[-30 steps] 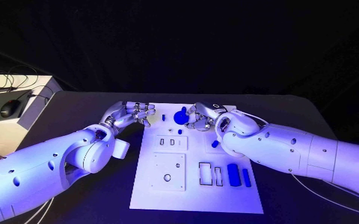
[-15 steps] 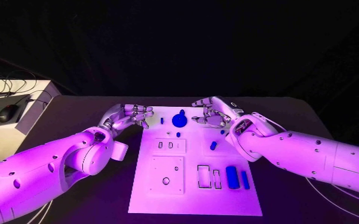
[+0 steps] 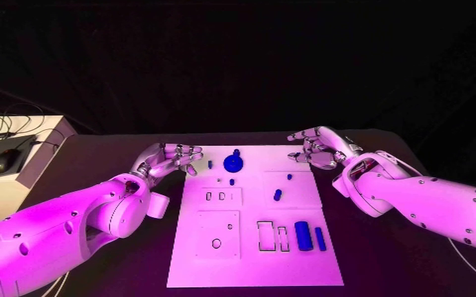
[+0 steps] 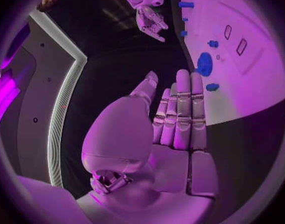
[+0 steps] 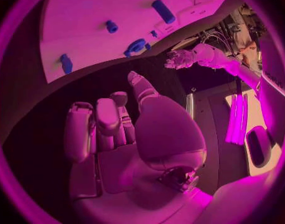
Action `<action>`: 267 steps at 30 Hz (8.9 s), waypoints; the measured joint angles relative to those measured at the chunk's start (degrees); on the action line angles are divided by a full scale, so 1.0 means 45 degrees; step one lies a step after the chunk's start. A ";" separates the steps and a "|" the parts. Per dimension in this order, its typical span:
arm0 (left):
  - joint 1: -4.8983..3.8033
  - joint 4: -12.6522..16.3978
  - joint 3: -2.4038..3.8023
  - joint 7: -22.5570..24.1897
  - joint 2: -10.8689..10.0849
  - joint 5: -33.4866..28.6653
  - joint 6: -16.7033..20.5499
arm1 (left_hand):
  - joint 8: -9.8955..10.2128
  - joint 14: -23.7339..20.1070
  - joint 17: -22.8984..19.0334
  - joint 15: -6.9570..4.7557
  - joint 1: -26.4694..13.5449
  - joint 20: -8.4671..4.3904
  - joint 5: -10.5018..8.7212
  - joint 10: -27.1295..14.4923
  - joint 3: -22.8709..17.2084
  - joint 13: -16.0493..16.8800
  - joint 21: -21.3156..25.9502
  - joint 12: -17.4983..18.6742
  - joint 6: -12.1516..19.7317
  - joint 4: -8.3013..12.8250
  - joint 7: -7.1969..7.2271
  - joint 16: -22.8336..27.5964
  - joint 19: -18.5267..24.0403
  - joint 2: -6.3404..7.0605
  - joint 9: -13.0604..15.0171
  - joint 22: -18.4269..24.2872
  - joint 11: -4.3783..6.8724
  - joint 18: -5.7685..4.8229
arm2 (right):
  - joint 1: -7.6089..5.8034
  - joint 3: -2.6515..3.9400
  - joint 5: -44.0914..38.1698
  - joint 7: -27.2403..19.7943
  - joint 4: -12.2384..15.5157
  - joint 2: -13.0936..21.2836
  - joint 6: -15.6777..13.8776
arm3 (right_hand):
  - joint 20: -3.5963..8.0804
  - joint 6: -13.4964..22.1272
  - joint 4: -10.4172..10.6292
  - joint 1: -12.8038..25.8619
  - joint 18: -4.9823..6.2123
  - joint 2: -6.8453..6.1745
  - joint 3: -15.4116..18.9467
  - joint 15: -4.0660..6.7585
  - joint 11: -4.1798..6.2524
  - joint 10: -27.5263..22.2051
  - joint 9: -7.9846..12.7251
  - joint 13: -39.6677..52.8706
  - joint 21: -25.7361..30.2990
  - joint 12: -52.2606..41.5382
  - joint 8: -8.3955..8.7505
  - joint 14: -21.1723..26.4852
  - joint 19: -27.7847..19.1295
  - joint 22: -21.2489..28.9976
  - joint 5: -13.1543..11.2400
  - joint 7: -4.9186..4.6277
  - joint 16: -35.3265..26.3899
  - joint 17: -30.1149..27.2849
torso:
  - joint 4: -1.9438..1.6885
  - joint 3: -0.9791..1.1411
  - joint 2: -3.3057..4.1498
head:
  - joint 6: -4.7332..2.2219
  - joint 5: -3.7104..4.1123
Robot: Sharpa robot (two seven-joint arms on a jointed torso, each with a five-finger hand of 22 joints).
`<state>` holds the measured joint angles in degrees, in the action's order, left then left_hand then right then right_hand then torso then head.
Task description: Assemble the parts on the task board
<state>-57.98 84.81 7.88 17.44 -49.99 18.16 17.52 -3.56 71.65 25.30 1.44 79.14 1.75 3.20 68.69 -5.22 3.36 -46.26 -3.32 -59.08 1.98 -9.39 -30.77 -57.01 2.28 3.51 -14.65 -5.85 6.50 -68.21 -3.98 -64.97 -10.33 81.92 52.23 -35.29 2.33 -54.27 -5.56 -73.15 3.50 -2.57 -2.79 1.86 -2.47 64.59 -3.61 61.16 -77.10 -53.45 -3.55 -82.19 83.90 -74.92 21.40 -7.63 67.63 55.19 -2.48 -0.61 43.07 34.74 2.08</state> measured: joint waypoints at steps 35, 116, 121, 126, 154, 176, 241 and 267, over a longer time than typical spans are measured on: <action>0.0322 0.0102 0.0004 0.0025 -0.0012 0.0077 -0.0083 | 0.0000 -0.0231 0.0665 -0.0181 0.0122 -0.0276 0.0000 0.0725 0.0437 0.0071 -0.0692 -0.0182 0.0047 0.0439 0.0047 -0.1445 0.0094 -0.0122 0.0009 -0.0482 0.0228 -0.0079 | 0.0494 -0.0018 -0.0351 0.0357 -0.3268 -0.1408 0.1455 | 0.0000 0.0081 -0.0156 -0.0369 0.0000 -0.0235 0.0017 0.0000 -0.0027 0.0025 0.0002 -0.0062 0.0001 0.0049 0.0001 0.0000 0.0000 -0.0006 -0.0517 -0.0339 -0.0002 0.0134 | 0.0172 0.0150 -0.0044 | 0.0194 0.0276; 0.0323 0.0140 0.0006 -0.0035 -0.0225 0.0121 -0.0120 | 0.0000 -0.0342 0.0494 -0.0156 0.0071 -0.0205 0.0000 0.0592 0.0436 0.0072 -0.0791 -0.0186 0.0092 0.0438 0.0001 -0.1691 0.0248 -0.0172 0.0005 -0.0579 0.0183 -0.0080 | 0.0326 -0.0004 -0.0582 0.0672 -0.4018 -0.2135 0.2282 | 0.0144 -0.1093 -0.0540 -0.0248 -0.0001 0.1024 -0.1741 0.0141 0.0122 0.0200 -0.0041 0.0390 -0.0196 -0.0212 -0.0049 -0.0043 0.0046 -0.0004 -0.1828 0.0200 -0.0002 0.0511 | 0.0187 0.0187 -0.0052 | 0.0409 0.0159; 0.0323 0.0136 0.0006 -0.0043 -0.0225 0.0122 -0.0120 | 0.0000 -0.0342 0.0495 -0.0155 0.0071 -0.0204 0.0000 0.0592 0.0436 0.0073 -0.0791 -0.0186 0.0092 0.0438 0.0001 -0.1691 0.0248 -0.0172 0.0005 -0.0578 0.0183 -0.0079 | 0.0325 -0.0004 -0.0586 0.0674 -0.3875 -0.2101 0.2214 | 0.0235 -0.1494 -0.0467 -0.0249 -0.0001 0.1021 -0.1665 0.0200 0.0250 0.0332 -0.0065 0.0458 -0.0196 -0.0286 -0.0156 -0.0076 0.0046 -0.0003 -0.1848 0.0463 -0.0002 0.0511 | 0.0187 0.0186 -0.0052 | 0.0414 0.0149; 0.0323 0.0125 0.0006 -0.0055 -0.0225 0.0123 -0.0120 | 0.0000 -0.0388 0.0451 -0.0110 0.0071 -0.0204 0.0000 0.0593 0.0436 0.0073 -0.0841 -0.0186 0.0092 0.0438 0.0002 -0.1752 0.0247 -0.0172 0.0005 -0.0578 0.0183 -0.0080 | 0.0315 0.0005 -0.0492 0.0704 -0.3656 -0.2008 0.2128 | 0.0360 -0.1638 -0.0538 -0.0249 0.0000 0.1020 -0.1335 0.0328 0.0368 0.0451 -0.0113 0.0490 -0.0196 -0.0286 -0.0298 -0.0098 0.0011 -0.0002 -0.1571 0.0600 -0.0057 0.0510 | 0.0187 0.0187 -0.0060 | 0.0402 0.0139; 0.0327 0.0050 0.0006 -0.0068 -0.0225 0.0123 -0.0132 | 0.0000 -0.0433 0.0407 -0.0156 0.0071 -0.0159 0.0000 0.0593 0.0436 0.0073 -0.0841 -0.0186 0.0092 0.0438 0.0001 -0.1751 0.0293 -0.0172 0.0004 -0.0577 0.0183 -0.0081 | -0.0214 0.0010 0.0629 0.2759 -0.0278 -0.2063 0.2186 | 0.0369 -0.2004 -0.0173 -0.0134 0.0001 0.0768 -0.0168 0.0342 0.0345 0.0476 -0.0109 0.0640 -0.0196 -0.0148 -0.0284 -0.0114 0.0000 0.0003 -0.1089 0.0510 -0.0149 0.0557 | 0.0240 0.0103 -0.0197 | 0.0586 -0.0178; 0.0328 0.0099 0.0006 -0.0060 -0.0231 0.0116 -0.0152 | 0.0000 -0.0477 0.0395 -0.0112 0.0020 -0.0159 0.0000 0.0593 0.0436 0.0073 -0.0841 -0.0186 0.0092 0.0438 0.0001 -0.1803 0.0292 -0.0223 0.0004 -0.0576 0.0183 -0.0081 | 0.0124 -0.0290 -0.0680 0.4260 0.0666 -0.3592 0.2470 | 0.0366 -0.1960 -0.0045 -0.0134 0.0001 0.0769 -0.0121 0.0341 0.0367 0.0453 -0.0092 0.0638 -0.0196 -0.0148 -0.0243 -0.0114 0.0000 -0.0005 -0.1137 0.0413 -0.0149 0.0556 | 0.0234 0.0103 -0.0194 | 0.0693 -0.0472; 0.0328 0.0130 0.0008 -0.0069 -0.0273 0.0114 -0.0165 | 0.0000 -0.0476 0.0345 -0.0112 0.0021 -0.0160 0.0000 0.0548 0.0436 0.0073 -0.0841 -0.0186 0.0092 0.0438 0.0002 -0.1876 0.0292 -0.0223 0.0004 -0.0575 0.0139 -0.0081 | 0.0479 -0.0565 -0.3345 0.4920 0.0294 -0.4088 0.3155 | 0.0365 -0.1977 -0.0011 -0.0185 0.0001 0.0717 -0.0087 0.0340 0.0319 0.0500 -0.0090 0.0621 -0.0196 -0.0148 -0.0192 -0.0114 -0.0001 -0.0006 -0.1209 0.0312 -0.0150 0.0554 | 0.0253 0.0105 -0.0187 | 0.0980 -0.0603; 0.0328 0.0127 0.0008 -0.0070 -0.0276 0.0114 -0.0166 | 0.0000 -0.0476 0.0289 -0.0113 0.0021 -0.0160 0.0000 0.0548 0.0436 0.0073 -0.0841 -0.0186 0.0091 0.0438 0.0002 -0.1875 0.0292 -0.0223 0.0004 -0.0575 0.0139 -0.0081 | 0.0552 -0.0581 -0.3615 0.5183 0.0286 -0.4147 0.2800 | 0.0365 -0.1818 0.0416 -0.0066 0.0000 0.0332 0.0090 0.0340 0.0322 0.0410 -0.0087 0.0530 -0.0196 -0.0148 -0.0193 -0.0113 -0.0001 -0.0001 -0.1797 0.0150 -0.0150 0.0533 | 0.0251 0.0110 -0.0190 | 0.1025 -0.0593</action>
<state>-56.51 85.38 7.91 17.12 -51.23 18.67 16.77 -3.56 69.51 26.60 0.93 79.24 1.03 3.20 71.16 -3.26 3.69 -50.04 -4.15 -58.67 3.95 -9.38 -39.21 -55.69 1.28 3.53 -17.24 -5.23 6.14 -65.72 -6.59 -81.24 13.00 83.21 33.57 -22.69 3.97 -62.45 -3.69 -73.44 3.50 -1.08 -2.38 3.39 -1.02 66.44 -4.01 63.54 -77.98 -54.12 -4.41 -82.70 83.90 -74.92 13.31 -6.95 66.96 57.59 -1.35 -0.12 42.21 39.35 -0.59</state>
